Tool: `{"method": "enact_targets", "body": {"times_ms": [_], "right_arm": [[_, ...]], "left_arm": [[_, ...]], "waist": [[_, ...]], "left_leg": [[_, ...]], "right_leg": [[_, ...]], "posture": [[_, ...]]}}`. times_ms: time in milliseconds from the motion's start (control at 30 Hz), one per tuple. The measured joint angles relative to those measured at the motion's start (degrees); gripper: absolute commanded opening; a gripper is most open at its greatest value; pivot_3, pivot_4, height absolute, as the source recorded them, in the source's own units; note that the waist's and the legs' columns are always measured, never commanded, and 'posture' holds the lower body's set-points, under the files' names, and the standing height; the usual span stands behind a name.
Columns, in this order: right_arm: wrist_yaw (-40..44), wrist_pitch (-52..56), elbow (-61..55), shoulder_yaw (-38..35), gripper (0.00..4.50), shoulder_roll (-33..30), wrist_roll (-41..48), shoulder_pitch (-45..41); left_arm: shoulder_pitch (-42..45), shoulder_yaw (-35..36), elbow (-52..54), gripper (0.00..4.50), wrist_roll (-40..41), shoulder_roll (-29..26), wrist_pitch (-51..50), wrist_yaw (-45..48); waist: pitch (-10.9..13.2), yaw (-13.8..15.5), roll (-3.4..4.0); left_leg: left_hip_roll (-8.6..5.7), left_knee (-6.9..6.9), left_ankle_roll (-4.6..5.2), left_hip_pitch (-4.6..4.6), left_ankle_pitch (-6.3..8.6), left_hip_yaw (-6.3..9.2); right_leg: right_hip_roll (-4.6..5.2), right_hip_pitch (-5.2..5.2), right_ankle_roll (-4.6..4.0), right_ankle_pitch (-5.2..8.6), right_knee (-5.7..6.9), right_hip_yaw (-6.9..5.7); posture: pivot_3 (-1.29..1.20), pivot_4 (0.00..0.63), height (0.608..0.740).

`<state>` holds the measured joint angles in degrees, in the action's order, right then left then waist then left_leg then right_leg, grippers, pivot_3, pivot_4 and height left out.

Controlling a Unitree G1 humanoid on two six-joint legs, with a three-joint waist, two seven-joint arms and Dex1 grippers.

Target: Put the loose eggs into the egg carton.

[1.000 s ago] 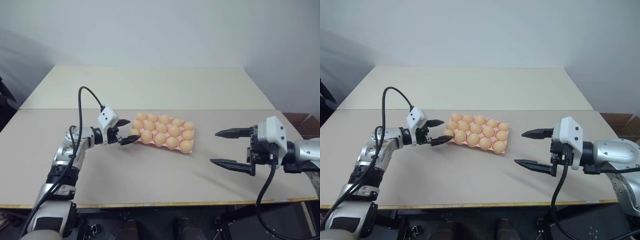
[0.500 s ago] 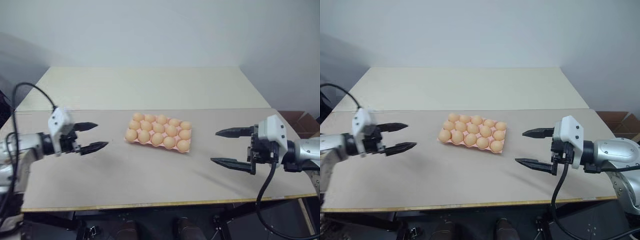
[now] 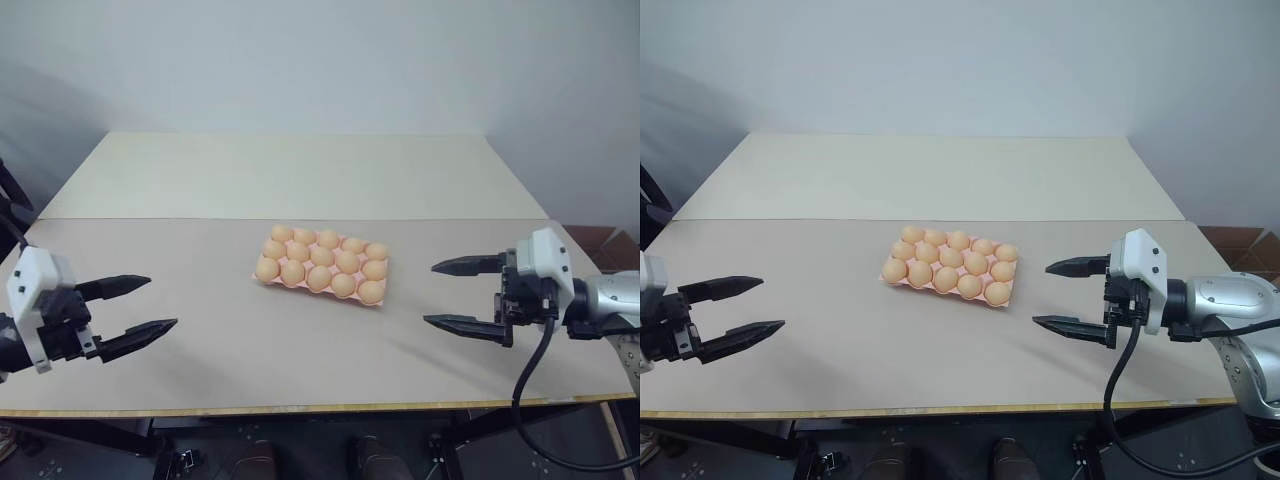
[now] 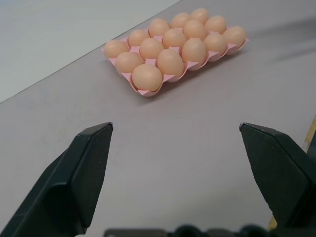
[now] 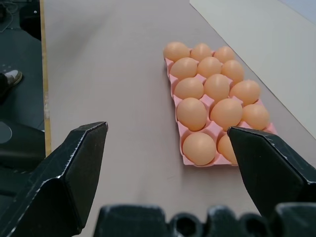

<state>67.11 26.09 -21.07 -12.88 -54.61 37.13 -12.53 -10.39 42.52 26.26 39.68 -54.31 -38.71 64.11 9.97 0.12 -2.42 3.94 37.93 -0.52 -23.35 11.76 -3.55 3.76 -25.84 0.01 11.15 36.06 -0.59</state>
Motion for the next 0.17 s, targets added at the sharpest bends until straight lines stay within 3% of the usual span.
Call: {"method": "enact_targets", "body": {"times_ms": [167], "right_arm": [[0.3, 0.0, 0.3, 0.3, 4.50, 0.0, 0.0, -0.2]], "left_arm": [[-0.4, 0.1, 0.9, 4.48, 2.0, 0.0, -1.5, -1.1]], "waist": [[0.0, 0.1, 0.00]], "left_leg": [[0.00, -0.01, 0.00, -0.02, 0.00, -0.01]], "right_leg": [[-0.01, -0.04, 0.00, 0.00, 0.00, 0.01]], "posture": [[0.00, 0.150, 0.740]]}}
